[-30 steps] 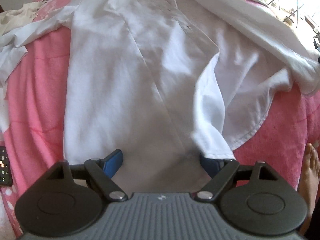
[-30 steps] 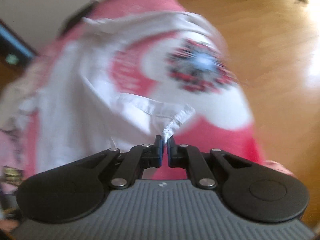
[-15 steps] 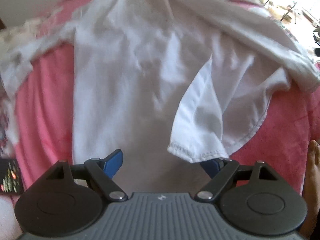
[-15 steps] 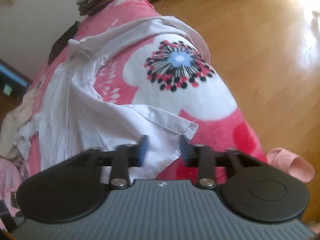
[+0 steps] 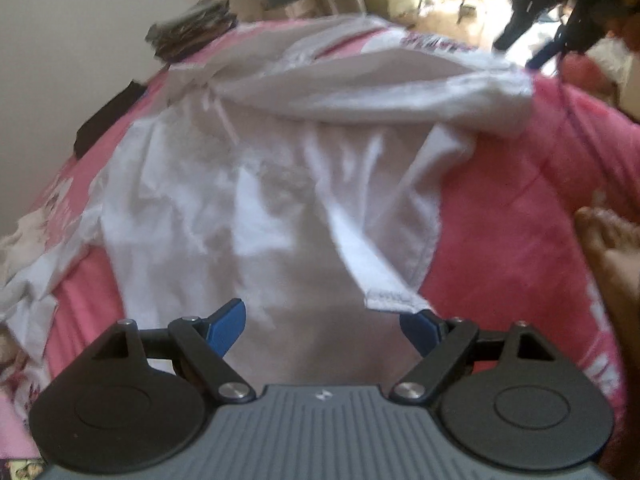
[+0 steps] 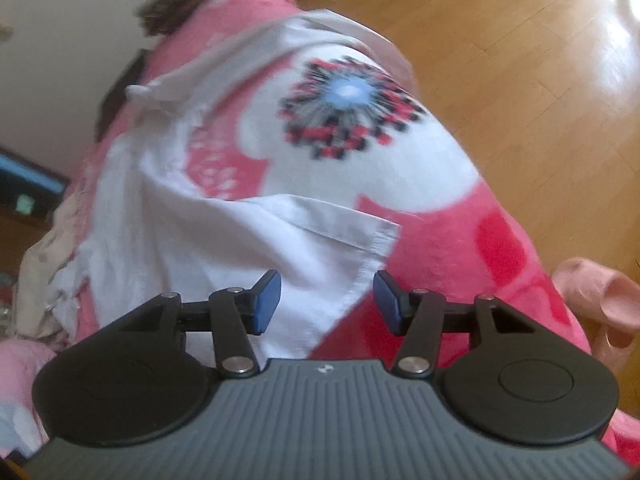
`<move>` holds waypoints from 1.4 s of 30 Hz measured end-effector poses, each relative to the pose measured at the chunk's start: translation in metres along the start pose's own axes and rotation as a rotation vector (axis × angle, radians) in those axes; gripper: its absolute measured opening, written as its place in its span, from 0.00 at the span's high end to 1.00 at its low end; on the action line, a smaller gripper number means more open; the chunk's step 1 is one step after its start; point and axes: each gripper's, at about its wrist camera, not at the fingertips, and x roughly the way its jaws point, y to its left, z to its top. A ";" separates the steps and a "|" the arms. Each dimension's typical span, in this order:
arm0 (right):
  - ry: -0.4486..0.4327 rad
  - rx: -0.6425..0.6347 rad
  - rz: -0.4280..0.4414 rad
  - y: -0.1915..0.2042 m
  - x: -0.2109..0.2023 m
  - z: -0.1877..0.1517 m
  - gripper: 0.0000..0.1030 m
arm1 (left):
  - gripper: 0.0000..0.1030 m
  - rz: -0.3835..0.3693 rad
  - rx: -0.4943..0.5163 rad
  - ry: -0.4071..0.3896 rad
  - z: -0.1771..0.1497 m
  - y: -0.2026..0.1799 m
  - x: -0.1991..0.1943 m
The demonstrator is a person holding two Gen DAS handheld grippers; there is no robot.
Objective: Fold clothes
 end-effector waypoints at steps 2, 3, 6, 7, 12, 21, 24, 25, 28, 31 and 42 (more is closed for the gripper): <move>-0.024 -0.108 0.101 0.018 -0.010 -0.007 0.51 | 0.17 0.018 -0.056 0.039 -0.001 0.010 0.007; -0.015 -0.162 0.166 0.026 -0.014 -0.011 0.51 | 0.17 0.023 -0.089 0.054 -0.001 0.016 0.008; 0.111 -0.297 0.324 0.053 -0.006 -0.030 0.51 | 0.17 0.025 -0.178 0.084 -0.003 0.032 0.009; 0.165 -0.316 0.343 0.060 0.003 -0.039 0.51 | 0.17 0.023 -0.204 0.090 -0.004 0.037 0.009; 0.356 -0.220 0.353 0.064 0.062 -0.071 0.55 | 0.17 0.032 -0.248 0.104 -0.010 0.047 0.008; 0.313 -0.121 0.420 0.065 0.093 -0.083 0.68 | 0.17 0.089 -0.285 0.166 -0.015 0.058 0.024; 0.312 -0.102 0.440 0.064 0.095 -0.086 0.72 | 0.17 0.117 -0.318 0.173 -0.016 0.065 0.026; 0.312 -0.104 0.445 0.064 0.095 -0.087 0.72 | 0.17 0.126 -0.330 0.176 -0.017 0.067 0.026; 0.308 -0.114 0.457 0.066 0.096 -0.090 0.71 | 0.17 0.136 -0.358 0.193 -0.020 0.072 0.028; 0.295 -0.162 0.446 0.071 0.096 -0.095 0.82 | 0.17 0.143 -0.367 0.210 -0.022 0.072 0.030; 0.358 -0.344 0.300 0.069 0.067 -0.100 1.00 | 0.17 0.168 -0.371 0.229 -0.027 0.076 0.030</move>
